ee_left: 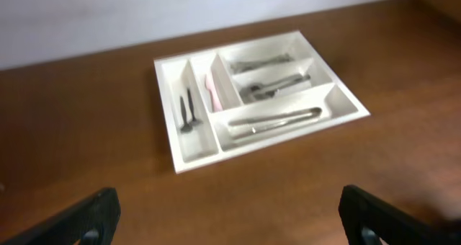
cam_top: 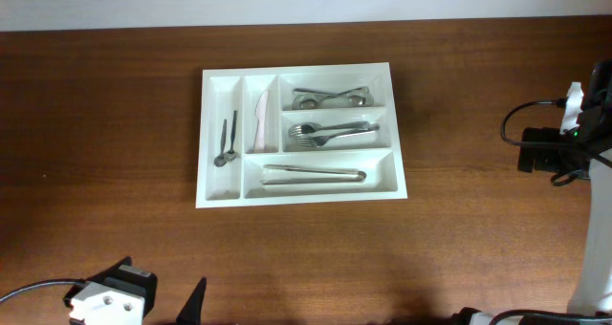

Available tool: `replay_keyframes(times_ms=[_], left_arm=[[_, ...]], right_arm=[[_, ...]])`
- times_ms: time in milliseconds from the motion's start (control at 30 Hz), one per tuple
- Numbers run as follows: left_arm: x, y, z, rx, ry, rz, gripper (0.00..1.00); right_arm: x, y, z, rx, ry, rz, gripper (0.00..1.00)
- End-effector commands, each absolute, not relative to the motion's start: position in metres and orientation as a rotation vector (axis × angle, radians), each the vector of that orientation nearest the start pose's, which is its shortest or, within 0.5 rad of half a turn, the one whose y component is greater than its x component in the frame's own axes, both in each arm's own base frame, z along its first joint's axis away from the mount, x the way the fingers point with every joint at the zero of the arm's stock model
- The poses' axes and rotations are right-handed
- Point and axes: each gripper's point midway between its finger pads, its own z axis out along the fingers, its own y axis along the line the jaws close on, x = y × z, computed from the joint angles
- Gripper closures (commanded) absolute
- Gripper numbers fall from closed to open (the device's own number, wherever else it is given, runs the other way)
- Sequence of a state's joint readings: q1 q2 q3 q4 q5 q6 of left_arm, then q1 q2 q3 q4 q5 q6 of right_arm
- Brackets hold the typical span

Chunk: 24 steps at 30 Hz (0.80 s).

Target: Pack container

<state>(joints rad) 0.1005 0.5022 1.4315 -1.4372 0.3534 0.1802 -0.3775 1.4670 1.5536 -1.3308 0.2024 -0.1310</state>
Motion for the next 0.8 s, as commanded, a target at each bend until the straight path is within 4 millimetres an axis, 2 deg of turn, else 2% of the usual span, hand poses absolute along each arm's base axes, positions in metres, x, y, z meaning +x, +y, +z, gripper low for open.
replay_keyframes(times_ms=[0, 100, 267, 567, 767], left_arm=[[0.096, -0.053, 0.359, 0.358, 1.932, -0.149, 0.01], [0.098, -0.052, 0.355, 0.363, 1.863, -0.128, 0.01], [0.113, -0.049, 0.336, 0.363, 1.768, -0.087, 0.01], [0.166, -0.036, 0.298, 0.341, 1.641, -0.014, 0.01], [0.19, -0.036, 0.271, 0.354, 1.583, -0.01, 0.01]], right_arm=[[0.271, -0.149, 0.234, 0.419, 2.8, -0.423, 0.01], [0.271, -0.149, 0.234, 0.419, 2.8, -0.423, 0.01], [0.271, -0.149, 0.234, 0.419, 2.8, -0.423, 0.01], [0.271, -0.149, 0.234, 0.419, 2.8, -0.423, 0.01], [0.271, -0.149, 0.234, 0.419, 2.8, -0.423, 0.01]])
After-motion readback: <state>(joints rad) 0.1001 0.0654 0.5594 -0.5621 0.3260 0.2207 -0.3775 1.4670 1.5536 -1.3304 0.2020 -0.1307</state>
